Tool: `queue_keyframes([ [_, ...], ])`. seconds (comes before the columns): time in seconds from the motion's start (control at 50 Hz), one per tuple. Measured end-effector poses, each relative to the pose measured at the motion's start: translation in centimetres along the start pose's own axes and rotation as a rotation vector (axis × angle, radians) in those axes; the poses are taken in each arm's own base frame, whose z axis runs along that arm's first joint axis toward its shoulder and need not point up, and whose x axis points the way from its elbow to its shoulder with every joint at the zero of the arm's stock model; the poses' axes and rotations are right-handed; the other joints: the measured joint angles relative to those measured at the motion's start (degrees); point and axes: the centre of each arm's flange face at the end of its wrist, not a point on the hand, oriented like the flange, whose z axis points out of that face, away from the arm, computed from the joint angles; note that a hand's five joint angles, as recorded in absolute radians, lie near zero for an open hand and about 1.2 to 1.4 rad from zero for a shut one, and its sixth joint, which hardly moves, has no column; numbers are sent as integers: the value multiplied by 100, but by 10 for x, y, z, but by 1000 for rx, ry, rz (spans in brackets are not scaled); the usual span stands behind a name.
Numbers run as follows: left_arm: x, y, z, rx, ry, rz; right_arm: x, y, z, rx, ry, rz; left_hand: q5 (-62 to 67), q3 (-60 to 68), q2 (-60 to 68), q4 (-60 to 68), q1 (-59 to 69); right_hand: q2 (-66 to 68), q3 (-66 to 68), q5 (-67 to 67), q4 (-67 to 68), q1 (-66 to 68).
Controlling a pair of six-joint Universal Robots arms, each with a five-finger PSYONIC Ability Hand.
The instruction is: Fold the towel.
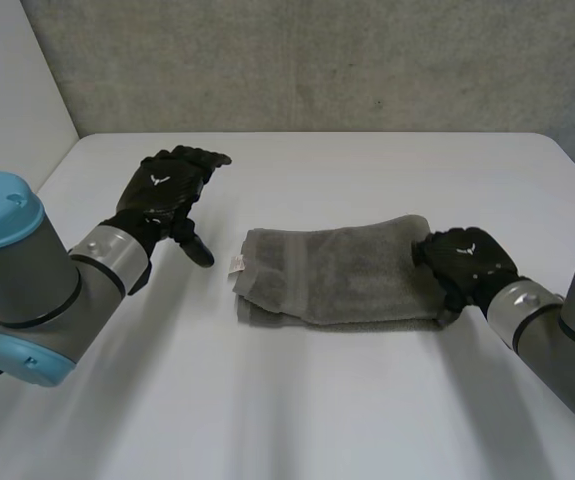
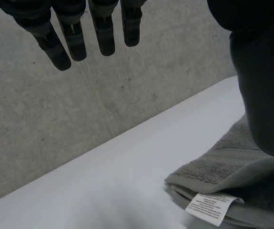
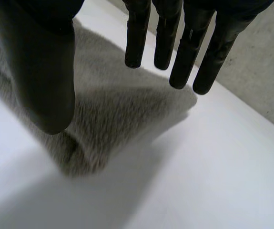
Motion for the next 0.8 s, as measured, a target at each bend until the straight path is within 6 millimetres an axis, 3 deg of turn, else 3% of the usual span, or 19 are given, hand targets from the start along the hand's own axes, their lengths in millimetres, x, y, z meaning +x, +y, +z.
queue_keyframes([
  [0.14, 1, 3, 0, -9, 4, -2, -2, 14, 5, -12, -27, -17, 0, 0, 0, 0, 0, 1617, 1592, 1501, 1542, 1590],
  [0.26, 2, 3, 0, -9, 6, -2, -4, 19, 14, -25, -21, -41, 0, 0, 0, 0, 0, 4483, 4596, 4553, 4618, 4531],
  [0.32, 2, 2, 0, -6, 5, -2, -1, 15, 17, -9, 11, -80, 0, 0, 0, 0, 0, 4484, 4703, 4603, 4727, 4560],
  [0.42, 1, -2, 0, 5, 2, -1, -2, -10, 18, 73, 67, -211, 0, 0, 0, 0, 0, 4484, 4707, 4603, 4727, 4561],
  [0.52, 0, -8, 0, 21, -2, 1, -45, -52, 15, 224, 21, -402, 0, 0, 0, 0, 0, 4484, 4720, 4644, 4727, 4584],
  [0.6, -5, -20, -2, 54, -20, 5, -104, -72, 12, 339, -78, -548, -1, 0, 0, 0, 0, 4519, 4723, 4647, 4727, 4584],
  [0.72, -18, -36, -5, 96, -74, -12, -178, -74, 5, 450, -228, -681, -5, 0, 0, 0, 0, 4543, 4725, 4647, 4727, 4584],
  [0.8, -25, -41, -6, 112, -104, -38, -208, -61, 6, 477, -316, -720, -5, 0, 0, 0, 0, 4542, 4726, 4647, 4727, 4602],
])
